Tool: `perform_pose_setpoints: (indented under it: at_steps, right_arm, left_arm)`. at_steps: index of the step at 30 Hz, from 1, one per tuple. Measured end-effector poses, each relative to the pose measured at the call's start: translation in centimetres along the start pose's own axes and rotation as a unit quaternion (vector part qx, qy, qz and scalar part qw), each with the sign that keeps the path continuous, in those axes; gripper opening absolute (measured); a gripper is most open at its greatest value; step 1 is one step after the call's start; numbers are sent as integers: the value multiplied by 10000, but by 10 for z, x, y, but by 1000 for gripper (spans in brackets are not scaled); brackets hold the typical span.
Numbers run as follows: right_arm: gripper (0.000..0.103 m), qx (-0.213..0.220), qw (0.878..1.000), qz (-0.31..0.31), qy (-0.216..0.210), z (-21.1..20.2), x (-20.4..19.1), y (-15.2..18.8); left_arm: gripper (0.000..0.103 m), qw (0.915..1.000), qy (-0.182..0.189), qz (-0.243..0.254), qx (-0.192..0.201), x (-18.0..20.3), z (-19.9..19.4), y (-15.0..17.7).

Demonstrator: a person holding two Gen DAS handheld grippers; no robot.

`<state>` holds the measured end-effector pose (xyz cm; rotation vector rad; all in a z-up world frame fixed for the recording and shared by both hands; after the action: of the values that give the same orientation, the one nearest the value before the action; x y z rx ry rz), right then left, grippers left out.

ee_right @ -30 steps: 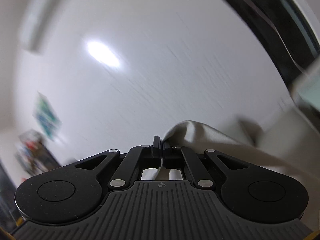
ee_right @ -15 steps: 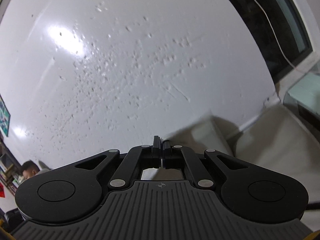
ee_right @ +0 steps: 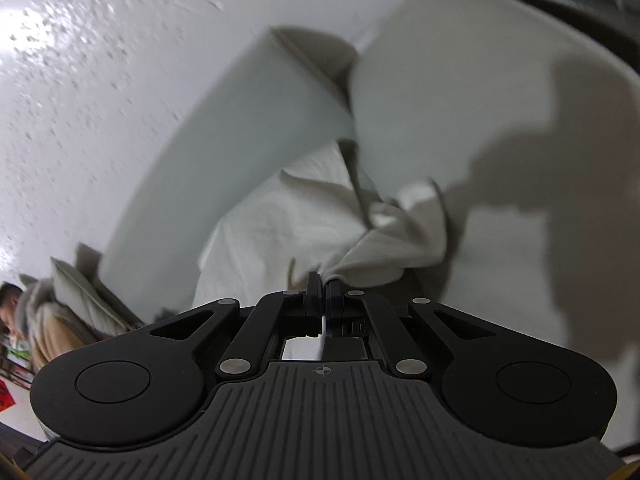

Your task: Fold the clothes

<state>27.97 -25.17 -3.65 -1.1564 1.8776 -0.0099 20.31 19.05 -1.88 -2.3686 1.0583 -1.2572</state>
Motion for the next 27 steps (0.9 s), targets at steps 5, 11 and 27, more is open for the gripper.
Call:
perform_pose_setpoints:
  at_steps: [5, 11, 27]
  right_arm:
    - [1, -100, 9986, -342, 403, -20, 15, 35]
    - [1, -194, 9948, -692, 725, -59, 36, 74]
    - [26, -572, 9887, -856, 1093, -94, 98, 115]
  left_arm:
    - [2, 9989, -351, 201, -220, -26, -23, 32]
    - [2, 9918, -882, 869, -303, -39, -48, 72]
    - [18, 9187, -2942, 2563, -618, -69, -57, 139]
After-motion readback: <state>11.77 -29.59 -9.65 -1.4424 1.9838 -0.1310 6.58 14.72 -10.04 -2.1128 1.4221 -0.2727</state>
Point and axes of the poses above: each gripper's, at about its wrist camera, not at the fingertips, and z roughly the way its jaws point, x to its right, y to its underside, the point moved 5 cm from there along z, roughly the way its jaws point, and after that the axes turned 5 degrees about -y, right-handed, at the moved point
